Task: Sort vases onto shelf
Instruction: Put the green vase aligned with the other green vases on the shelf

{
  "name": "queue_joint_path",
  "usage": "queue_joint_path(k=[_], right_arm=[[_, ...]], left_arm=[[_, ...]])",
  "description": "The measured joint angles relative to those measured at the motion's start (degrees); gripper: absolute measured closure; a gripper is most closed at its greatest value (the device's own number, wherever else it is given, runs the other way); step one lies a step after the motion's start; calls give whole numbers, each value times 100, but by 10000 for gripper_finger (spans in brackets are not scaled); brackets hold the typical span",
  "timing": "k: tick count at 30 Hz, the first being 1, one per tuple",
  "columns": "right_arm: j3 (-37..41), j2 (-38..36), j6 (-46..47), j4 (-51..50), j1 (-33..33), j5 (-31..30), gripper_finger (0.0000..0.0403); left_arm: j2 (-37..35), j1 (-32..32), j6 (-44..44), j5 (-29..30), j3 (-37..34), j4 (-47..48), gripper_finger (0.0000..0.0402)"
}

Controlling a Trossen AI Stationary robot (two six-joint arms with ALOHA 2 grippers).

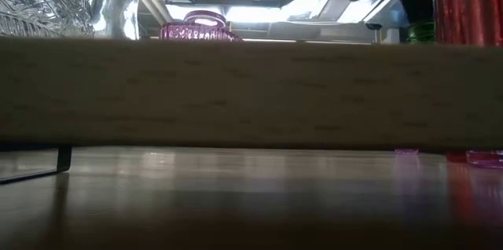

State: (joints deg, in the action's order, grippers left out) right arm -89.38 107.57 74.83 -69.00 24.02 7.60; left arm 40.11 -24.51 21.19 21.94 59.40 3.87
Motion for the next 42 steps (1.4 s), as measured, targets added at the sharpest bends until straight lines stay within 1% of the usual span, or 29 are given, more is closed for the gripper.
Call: queue_joint_path(k=[12,21,28,36,42], right_arm=[[0,-1,1087,-167,119,17,392],[20,-123,1957,-389,167,-131,392],[24,-196,2560,-599,326,-240,391],[24,-249,2726,-602,345,-272,391],[24,-254,2785,-608,338,-122,391]], left_arm=[[1,0,-33,146,0,-57,357],[1,0,-33,141,-2,-494,357],[1,0,-74,141,-2,-729,357],[1,85,-72,129,-2,-755,357],[1,173,-35,93,-2,-824,357]])
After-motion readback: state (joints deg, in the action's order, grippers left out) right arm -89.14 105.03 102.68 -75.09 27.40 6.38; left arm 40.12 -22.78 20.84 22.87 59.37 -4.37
